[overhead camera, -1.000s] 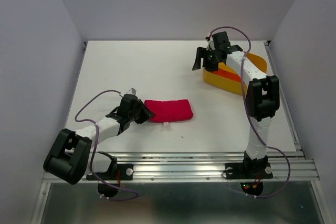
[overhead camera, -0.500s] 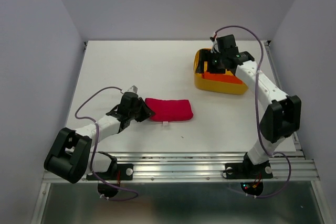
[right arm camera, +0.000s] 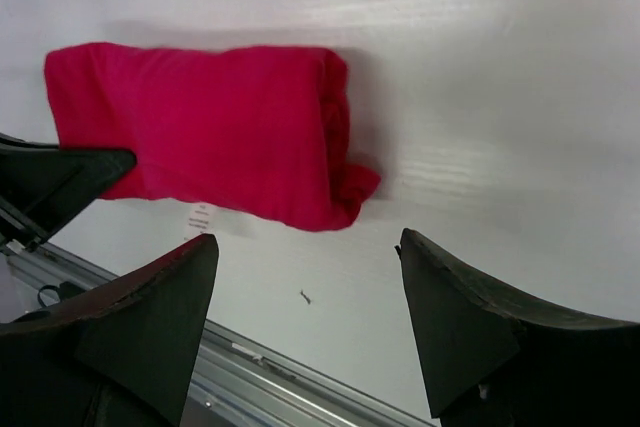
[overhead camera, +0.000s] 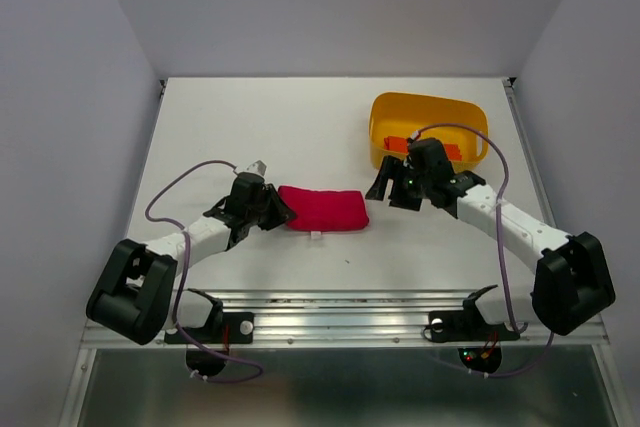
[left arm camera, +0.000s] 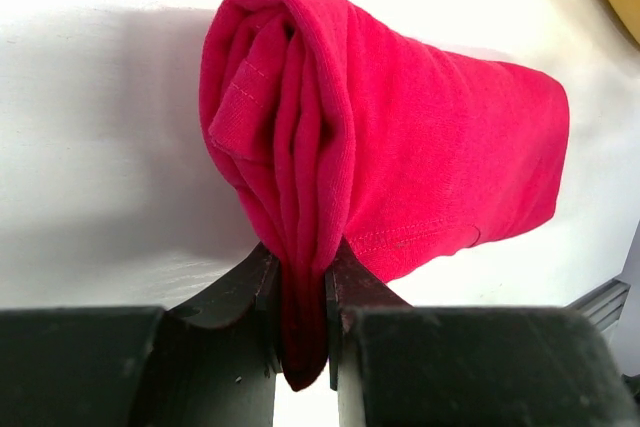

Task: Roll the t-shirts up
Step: Pick up the T-shirt from the center of the board.

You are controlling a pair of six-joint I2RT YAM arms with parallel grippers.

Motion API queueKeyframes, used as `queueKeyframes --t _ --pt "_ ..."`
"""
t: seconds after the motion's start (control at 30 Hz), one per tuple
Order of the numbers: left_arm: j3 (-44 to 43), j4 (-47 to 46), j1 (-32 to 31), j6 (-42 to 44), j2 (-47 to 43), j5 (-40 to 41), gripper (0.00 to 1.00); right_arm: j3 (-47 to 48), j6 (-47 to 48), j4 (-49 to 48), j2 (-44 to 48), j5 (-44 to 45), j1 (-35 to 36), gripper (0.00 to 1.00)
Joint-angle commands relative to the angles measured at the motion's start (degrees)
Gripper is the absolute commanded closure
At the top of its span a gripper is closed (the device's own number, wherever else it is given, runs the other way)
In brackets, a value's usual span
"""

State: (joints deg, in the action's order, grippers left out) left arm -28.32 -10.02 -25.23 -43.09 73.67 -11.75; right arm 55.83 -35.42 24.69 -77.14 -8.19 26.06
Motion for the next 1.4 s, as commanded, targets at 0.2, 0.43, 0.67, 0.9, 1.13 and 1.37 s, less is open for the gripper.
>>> queueKeyframes --t 0.2,0.43,0.67,0.9,1.13,1.37 --pt "-3.1 -2.3 0.2 2.0 1.6 -1.9 1.0 -16.2 -19.4 -21.1 4.8 2.6 1.3 0.17" --pt "-3.2 -2.3 0.2 2.0 1.7 -2.0 1.0 -19.6 -24.6 -30.9 -3.0 -2.7 1.8 0.07" --pt "-3.3 -2.4 0.2 2.0 2.3 -2.0 1.0 -19.4 -27.2 -31.0 -7.0 -2.0 4.2 0.08" --pt "-3.6 -2.5 0.2 2.0 2.5 -2.1 1.0 -18.8 -28.5 -31.7 -9.0 -0.8 5.3 0.13" --pt "-3.3 -2.7 0.2 2.0 2.8 -2.1 1.0 -18.0 -28.4 -32.3 -11.4 0.6 5.9 0.26" --pt "-3.3 -2.6 0.2 2.2 2.6 -2.1 1.0 -17.5 -27.9 -32.9 -13.5 4.1 6.5 0.54"
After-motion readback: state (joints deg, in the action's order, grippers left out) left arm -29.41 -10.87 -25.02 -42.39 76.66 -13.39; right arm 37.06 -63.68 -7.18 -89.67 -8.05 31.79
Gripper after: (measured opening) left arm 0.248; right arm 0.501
